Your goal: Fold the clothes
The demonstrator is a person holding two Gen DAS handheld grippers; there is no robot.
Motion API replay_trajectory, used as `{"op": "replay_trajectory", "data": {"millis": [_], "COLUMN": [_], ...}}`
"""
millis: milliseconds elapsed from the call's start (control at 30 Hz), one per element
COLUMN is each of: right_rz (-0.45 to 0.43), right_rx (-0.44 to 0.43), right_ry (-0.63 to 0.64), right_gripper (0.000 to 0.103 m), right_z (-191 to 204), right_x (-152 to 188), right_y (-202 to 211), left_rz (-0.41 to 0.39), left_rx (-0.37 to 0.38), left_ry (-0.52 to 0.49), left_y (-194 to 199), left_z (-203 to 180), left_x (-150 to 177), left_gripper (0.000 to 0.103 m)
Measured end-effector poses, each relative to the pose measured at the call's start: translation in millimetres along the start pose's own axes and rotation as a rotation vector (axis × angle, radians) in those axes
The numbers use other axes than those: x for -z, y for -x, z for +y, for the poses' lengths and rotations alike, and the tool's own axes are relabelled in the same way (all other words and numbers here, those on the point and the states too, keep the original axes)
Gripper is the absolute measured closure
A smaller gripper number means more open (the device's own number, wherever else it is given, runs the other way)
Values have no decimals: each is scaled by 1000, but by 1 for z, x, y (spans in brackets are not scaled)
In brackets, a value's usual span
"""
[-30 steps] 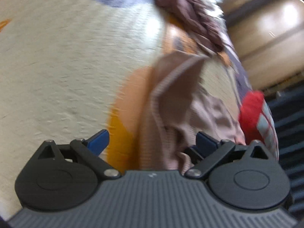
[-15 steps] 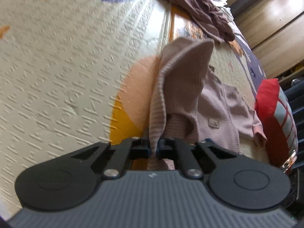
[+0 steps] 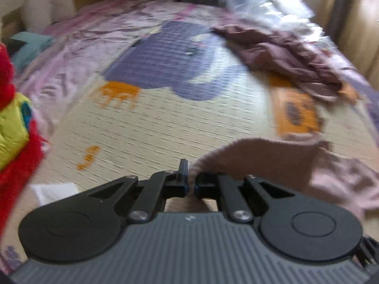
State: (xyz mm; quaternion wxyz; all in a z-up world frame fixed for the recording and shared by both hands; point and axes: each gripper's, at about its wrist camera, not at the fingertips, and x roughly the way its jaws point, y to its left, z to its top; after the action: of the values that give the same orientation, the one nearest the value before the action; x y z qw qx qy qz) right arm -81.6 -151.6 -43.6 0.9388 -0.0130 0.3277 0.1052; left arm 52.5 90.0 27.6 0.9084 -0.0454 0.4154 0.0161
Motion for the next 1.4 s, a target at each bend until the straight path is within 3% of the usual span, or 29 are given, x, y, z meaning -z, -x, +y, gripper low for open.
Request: {"op": "replay_trajectory", "data": {"millis": [67,167,333,433,467,533,633,700,767,800,933,1033,1100,1167,1267,1400], "right_rz": [-2,-56,-118,-108,-101,-85,-76,-83,-90,-91,-86,-78,-80,-86,-94,-101], "right_rx": [-34,-77,-90,-78,-69,-48,-20,-11,-7,-3,11,19,22,28,37,42], "right_ry": [-4,-1,-21,-26,-27,-31,-45,-63,-82,-88,-119,-134,-137,-140,-148,-152], "right_gripper": [20,20,20,20,20,20,20,20,20,20,20,20,20,20,20,23], "right_z": [0,3,2,2,1,0,-4,-9,-15,-17,-25,-27,-28,-30,-33,-36], "right_x": [0,-4,-9,-9,-8,-8,-8,-9,-11,-12,-12,-12,-13,-13,-13,-12], "right_y": [2,10,20,18,16,13,11,13,15,15,15,15,15,16,16,14], "left_rz": [10,24,40,29,17,-6,-42,-66,-108,-129,-211,-236,-243,-245,-250,-229], "left_rx": [-70,-175,-58,-76,-87,-108,-140,-162,-216,-244,-376,-508,-553,-565,-507,-391], "left_ry": [58,132,334,339,335,328,316,309,320,327,300,286,284,292,276,139], "left_y": [-3,-2,6,8,10,14,20,24,33,37,49,51,53,57,62,50], "left_z": [15,45,105,107,106,103,98,95,91,89,76,75,76,77,69,28], "left_x": [0,6,7,6,6,6,5,4,5,5,5,4,3,4,5,9], "left_gripper": [98,98,97,91,87,69,63,46,31,28,27,19,17,17,17,18]}}
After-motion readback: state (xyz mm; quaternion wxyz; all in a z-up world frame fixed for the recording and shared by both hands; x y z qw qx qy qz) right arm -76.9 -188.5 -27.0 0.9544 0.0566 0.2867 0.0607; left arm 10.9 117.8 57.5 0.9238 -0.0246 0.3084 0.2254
